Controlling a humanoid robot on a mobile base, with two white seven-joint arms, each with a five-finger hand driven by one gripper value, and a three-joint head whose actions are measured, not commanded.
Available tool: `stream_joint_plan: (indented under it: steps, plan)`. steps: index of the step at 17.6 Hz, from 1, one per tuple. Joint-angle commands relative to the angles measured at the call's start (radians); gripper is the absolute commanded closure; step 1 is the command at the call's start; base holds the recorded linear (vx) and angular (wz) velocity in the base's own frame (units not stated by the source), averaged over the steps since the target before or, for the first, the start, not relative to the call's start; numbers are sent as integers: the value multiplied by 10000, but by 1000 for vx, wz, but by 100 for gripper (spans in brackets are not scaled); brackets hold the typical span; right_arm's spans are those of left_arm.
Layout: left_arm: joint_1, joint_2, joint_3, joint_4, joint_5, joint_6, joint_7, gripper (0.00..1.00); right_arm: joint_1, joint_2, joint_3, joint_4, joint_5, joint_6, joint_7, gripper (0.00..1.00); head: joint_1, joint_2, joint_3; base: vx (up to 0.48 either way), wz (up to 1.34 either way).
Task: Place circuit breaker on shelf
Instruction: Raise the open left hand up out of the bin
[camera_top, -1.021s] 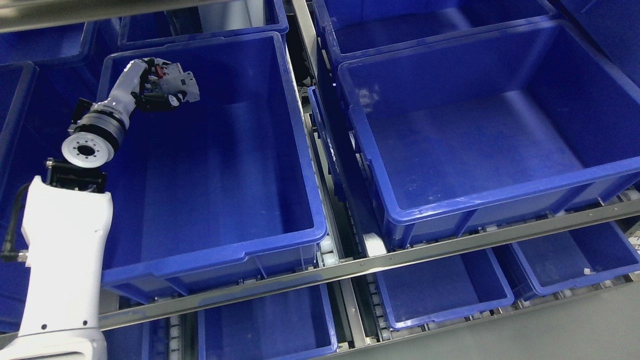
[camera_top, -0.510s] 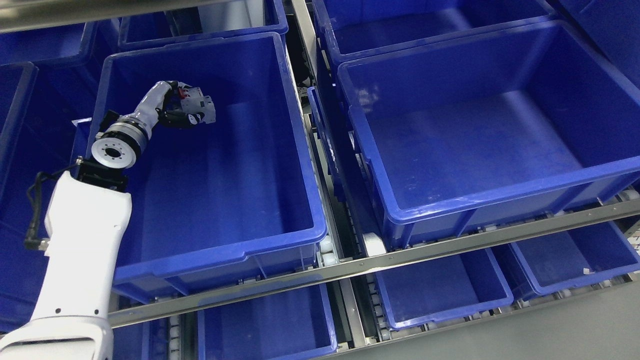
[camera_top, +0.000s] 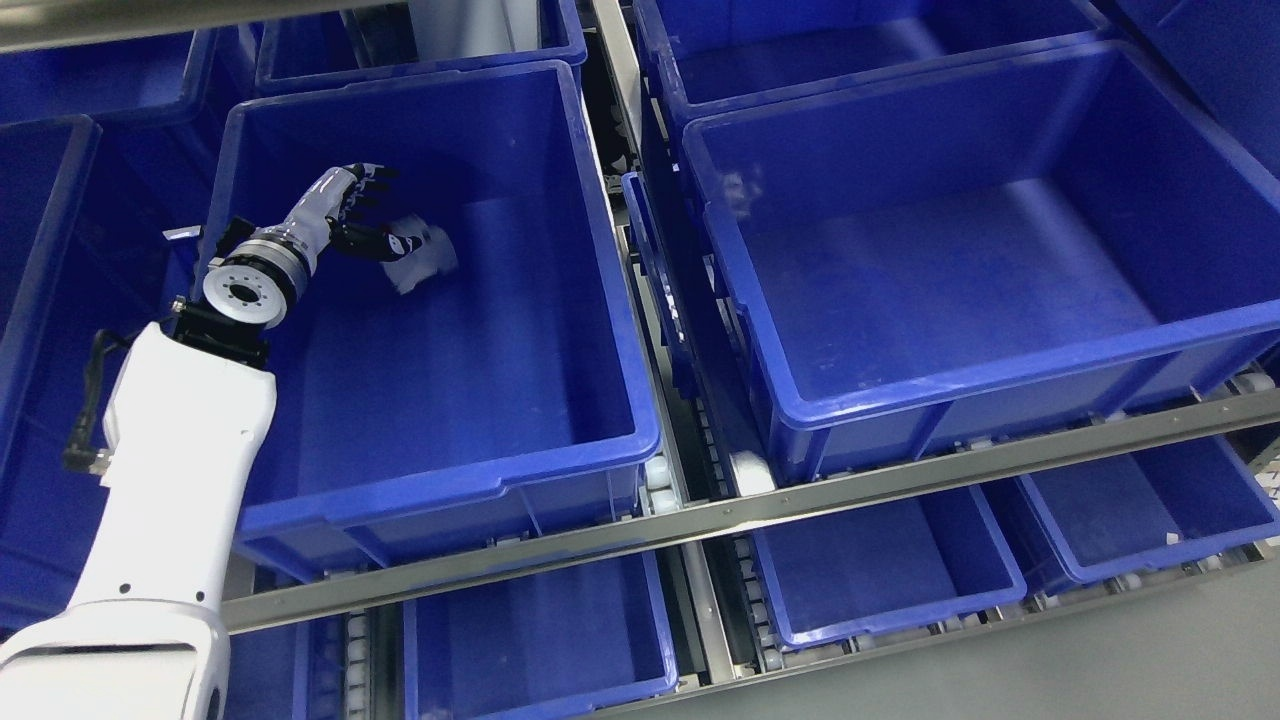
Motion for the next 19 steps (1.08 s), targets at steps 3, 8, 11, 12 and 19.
stream_joint_plan:
  steps: [3,8,11,12,19]
  plan:
    - [-635,48,3,54,40,-45,873,0,2,-175,199,-1,0,641,-7,0,0,0,0,-108,16]
    - [-1187,-1679,5457,-2554,162,-319,1059,0,2,-175,199,-1,0,641,-7,0,0,0,0,-148,35]
    - [-807,-1894,6401,-4286,163,-1668,1105,0,2,-175,199,-1,0,641,-7,0,0,0,0,-161,-119]
    - [-440,-1894,6356,-4900,163,-1656,1136,0,2,-175,199,-1,0,641,-7,0,0,0,0,-170,-254]
    - [3104,-1894,5496,-8140,469,-1073,1151,0,2,-175,199,14,0,641,-7,0,0,0,0,-218,-141]
